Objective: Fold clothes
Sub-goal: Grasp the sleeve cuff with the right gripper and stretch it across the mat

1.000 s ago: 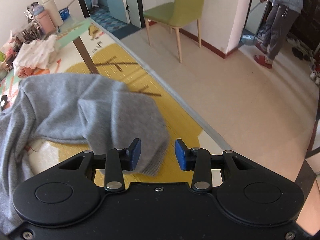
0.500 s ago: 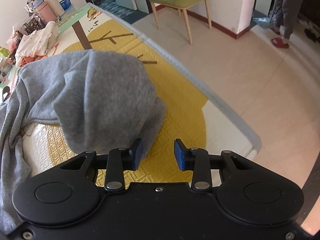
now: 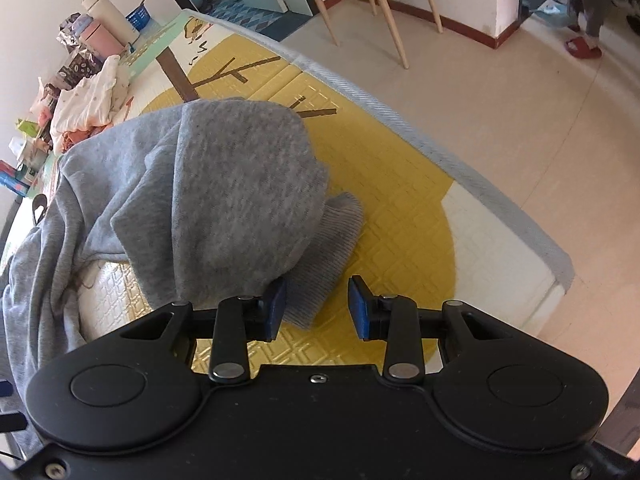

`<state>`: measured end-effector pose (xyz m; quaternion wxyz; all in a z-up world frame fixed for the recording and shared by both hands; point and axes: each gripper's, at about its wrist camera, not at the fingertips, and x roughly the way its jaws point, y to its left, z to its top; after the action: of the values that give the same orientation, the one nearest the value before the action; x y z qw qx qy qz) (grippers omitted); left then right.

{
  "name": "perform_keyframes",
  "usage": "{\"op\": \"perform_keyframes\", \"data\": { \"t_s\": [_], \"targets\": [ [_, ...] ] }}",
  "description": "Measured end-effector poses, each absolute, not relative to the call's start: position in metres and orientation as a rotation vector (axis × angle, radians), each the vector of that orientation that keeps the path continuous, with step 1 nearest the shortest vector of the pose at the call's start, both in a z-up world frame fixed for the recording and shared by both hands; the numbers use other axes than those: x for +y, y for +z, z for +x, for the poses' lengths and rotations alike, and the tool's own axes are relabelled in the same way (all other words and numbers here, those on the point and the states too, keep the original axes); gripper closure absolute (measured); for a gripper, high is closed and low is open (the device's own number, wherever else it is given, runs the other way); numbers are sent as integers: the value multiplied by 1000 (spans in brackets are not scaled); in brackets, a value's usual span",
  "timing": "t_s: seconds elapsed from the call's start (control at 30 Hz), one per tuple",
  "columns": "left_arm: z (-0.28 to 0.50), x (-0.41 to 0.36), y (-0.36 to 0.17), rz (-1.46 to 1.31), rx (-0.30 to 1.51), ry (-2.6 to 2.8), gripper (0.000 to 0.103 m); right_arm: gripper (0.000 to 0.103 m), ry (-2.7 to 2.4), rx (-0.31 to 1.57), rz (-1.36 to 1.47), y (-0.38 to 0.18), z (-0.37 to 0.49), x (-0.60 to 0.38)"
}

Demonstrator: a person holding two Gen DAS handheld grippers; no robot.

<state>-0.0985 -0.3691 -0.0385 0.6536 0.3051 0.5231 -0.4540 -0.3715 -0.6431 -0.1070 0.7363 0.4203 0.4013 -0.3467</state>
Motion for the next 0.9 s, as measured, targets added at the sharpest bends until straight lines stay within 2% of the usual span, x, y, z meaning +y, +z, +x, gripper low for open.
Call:
{"op": "perform_keyframes", "data": {
  "t_s": [0.1,0.17,0.3,0.9],
  "targets": [
    [-100,-369,-39,691,1188,-1033,34,78,-749,872,954,-108,-370,-645],
    [-100,-369,-39,690,1191,-1032,34,88,-746,865,967,-108,-369,-646],
    [-98,-367,-40,686,1196,-1026,34,97,-781,847,941,-98,-375,-645],
    [-110,-370,-43,681,1211,-1110,33,100,-1101,810,730,-45,-435,-672]
  ]
}}
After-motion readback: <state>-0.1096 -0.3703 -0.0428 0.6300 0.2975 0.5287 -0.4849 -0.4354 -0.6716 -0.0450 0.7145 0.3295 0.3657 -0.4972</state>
